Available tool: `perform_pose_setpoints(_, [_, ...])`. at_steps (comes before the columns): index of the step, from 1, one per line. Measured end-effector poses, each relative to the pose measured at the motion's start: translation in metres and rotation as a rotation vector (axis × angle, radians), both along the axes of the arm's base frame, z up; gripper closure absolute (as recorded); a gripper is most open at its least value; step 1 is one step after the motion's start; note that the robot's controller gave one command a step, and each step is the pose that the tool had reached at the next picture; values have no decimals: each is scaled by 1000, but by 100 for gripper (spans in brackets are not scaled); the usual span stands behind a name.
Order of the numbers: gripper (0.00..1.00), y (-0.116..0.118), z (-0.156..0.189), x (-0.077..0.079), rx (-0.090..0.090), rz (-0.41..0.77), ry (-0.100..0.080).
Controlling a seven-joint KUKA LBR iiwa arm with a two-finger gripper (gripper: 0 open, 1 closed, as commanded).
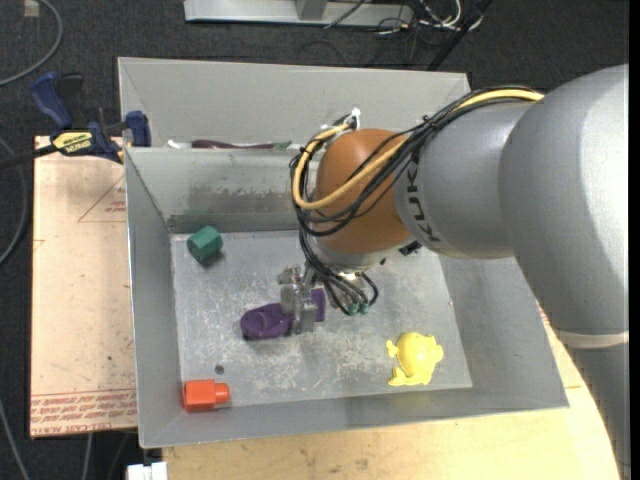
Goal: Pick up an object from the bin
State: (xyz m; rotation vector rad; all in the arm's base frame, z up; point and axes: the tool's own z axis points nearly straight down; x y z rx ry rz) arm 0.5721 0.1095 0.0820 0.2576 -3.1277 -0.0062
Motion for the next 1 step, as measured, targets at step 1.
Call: perform_pose_setpoints(1, [100,0,19,0,0,0,-1])
